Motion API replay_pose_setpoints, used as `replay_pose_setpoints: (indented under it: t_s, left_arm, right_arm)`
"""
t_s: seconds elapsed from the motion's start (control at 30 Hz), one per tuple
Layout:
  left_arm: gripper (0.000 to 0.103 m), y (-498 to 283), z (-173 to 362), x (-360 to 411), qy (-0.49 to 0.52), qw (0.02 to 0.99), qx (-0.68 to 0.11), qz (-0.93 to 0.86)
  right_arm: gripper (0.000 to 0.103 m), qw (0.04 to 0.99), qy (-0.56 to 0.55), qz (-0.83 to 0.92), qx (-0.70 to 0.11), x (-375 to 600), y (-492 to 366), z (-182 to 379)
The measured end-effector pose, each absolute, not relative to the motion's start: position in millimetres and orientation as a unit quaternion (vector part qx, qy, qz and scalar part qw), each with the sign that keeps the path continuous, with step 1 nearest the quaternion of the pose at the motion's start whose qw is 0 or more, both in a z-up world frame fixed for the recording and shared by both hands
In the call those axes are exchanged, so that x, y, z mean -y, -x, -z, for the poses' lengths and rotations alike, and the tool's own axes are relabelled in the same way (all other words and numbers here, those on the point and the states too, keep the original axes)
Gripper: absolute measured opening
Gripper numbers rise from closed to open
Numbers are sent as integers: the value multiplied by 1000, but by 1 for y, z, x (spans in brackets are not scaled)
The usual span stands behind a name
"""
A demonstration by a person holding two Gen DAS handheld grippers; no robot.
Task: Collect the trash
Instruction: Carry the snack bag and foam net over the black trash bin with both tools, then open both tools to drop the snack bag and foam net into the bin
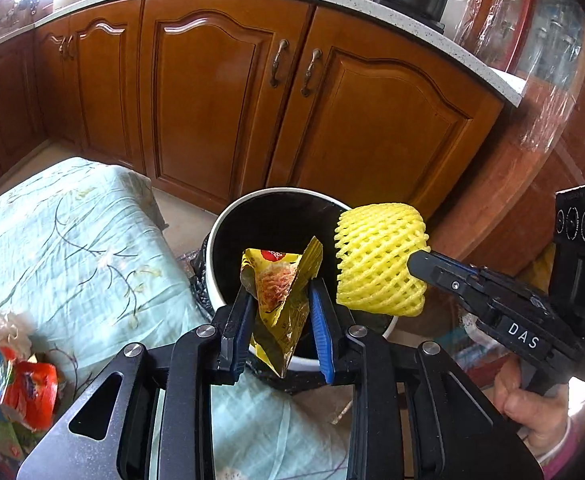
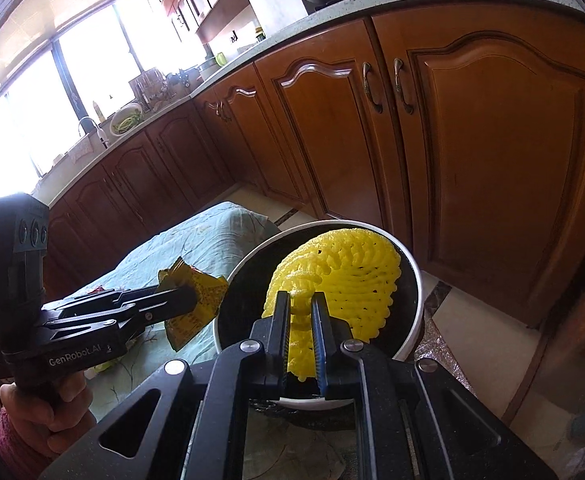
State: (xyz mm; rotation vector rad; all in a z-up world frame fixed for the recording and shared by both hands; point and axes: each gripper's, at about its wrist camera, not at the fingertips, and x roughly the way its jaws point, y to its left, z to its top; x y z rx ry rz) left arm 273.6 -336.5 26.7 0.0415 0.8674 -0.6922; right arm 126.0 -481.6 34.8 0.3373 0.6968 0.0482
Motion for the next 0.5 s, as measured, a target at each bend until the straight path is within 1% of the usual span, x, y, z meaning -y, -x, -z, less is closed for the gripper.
replay_pose_setpoints:
  t_s: [0.13,0.23,0.3,0.33,0.37,0.4,0.43,0.47,0.5]
  left_arm:
    - [26,-285,-18,356,-40,843,-426,325]
    - [30,-290,-11,370,-52,839,-434,324]
    - [33,-293,-6,374,-57,837,-439,321]
    - [36,-294,-4,376,-59,836,-441,320]
    - [45,-297,-3,378,-60,835,-444,318]
    - [49,-297,-2,378,-60,836,-445,316]
    - [51,-298,-2,378,-58,836,-445,316]
    - [55,-298,-2,377,-56,836,-445,317]
    - [62,-298,-1,377,-54,835,-447,316]
  right_arm:
    - [11,919,-164,-20,-358,486,-137,-27]
    - [11,916,-159,-19,-369,488,-144,-24]
    - [15,912,-159,-19,-377,490,-151,-23]
    - [15,911,-159,-19,-381,491,-153,-21]
    - [16,909,-160,-19,-384,492,-154,-20]
    - [18,908,-160,-17,-386,492,-154,-19]
    - [20,908,-160,-15,-387,494,-157,-19]
    - [25,908,-162,-12,-387,495,-157,-19]
    - [35,908,-164,-11,-386,496,-156,-19]
